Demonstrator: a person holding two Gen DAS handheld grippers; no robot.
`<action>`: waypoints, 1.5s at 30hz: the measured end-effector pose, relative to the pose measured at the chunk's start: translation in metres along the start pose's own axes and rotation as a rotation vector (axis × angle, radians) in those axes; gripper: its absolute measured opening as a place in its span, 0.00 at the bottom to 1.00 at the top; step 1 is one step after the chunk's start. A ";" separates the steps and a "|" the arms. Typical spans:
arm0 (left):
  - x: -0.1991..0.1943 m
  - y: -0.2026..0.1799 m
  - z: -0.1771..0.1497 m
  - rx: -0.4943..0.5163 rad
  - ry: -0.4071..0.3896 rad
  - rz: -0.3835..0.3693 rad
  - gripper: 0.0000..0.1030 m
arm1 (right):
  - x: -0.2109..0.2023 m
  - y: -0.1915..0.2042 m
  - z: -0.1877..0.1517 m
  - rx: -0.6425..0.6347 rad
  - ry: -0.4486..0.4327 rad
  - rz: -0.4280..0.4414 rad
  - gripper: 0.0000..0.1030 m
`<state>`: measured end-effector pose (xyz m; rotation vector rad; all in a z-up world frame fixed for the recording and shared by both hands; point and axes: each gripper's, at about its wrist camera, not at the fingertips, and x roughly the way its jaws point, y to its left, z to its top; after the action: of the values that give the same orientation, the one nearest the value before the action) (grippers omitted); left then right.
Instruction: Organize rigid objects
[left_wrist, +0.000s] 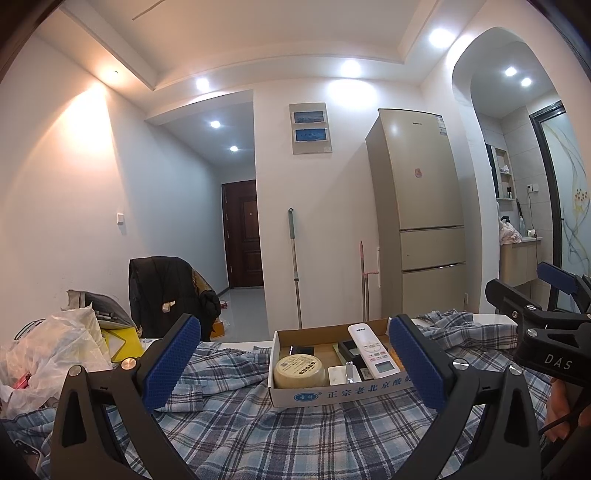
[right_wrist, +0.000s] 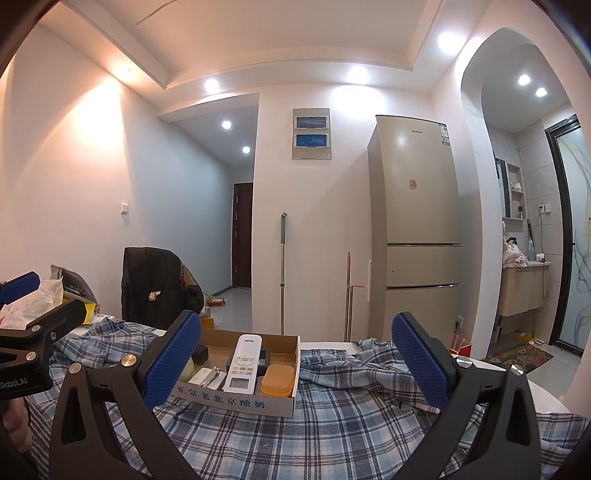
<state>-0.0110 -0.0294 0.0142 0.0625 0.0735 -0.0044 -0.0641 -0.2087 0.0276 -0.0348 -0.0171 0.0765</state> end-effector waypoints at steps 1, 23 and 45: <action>0.001 0.000 0.000 0.000 0.000 0.000 1.00 | 0.000 0.000 0.000 0.000 -0.001 -0.001 1.00; 0.001 0.000 0.000 0.005 -0.003 -0.002 1.00 | 0.001 -0.001 0.000 0.005 0.009 -0.002 1.00; 0.004 0.000 0.001 0.010 -0.006 -0.004 1.00 | 0.003 -0.002 0.000 0.006 0.010 -0.002 1.00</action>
<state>-0.0073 -0.0296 0.0147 0.0724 0.0680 -0.0087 -0.0610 -0.2105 0.0279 -0.0293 -0.0073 0.0748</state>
